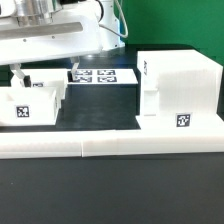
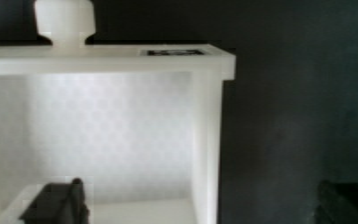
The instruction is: Assemble drawer
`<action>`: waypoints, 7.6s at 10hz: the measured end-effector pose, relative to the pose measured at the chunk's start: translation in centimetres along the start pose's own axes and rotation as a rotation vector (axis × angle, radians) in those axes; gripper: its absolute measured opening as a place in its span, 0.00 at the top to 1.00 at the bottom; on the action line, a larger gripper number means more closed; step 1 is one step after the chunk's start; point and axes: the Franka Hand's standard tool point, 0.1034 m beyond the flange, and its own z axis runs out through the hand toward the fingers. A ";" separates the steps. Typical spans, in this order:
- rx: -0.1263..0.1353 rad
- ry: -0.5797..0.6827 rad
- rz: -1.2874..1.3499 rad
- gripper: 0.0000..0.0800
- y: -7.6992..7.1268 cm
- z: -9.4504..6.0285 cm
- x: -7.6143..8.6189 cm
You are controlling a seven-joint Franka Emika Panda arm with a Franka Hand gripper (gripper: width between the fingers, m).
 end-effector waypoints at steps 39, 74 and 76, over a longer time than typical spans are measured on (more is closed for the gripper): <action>-0.111 -0.005 -0.769 0.95 -4.8 4.1 0.4; -0.107 -0.114 -1.386 0.95 -7.6 5.0 0.7; -0.105 -0.113 -1.395 0.95 -7.0 5.0 0.7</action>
Offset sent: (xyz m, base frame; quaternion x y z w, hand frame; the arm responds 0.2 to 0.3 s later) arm -0.0010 0.0064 -0.0135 -0.0174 0.0124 0.0429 0.9989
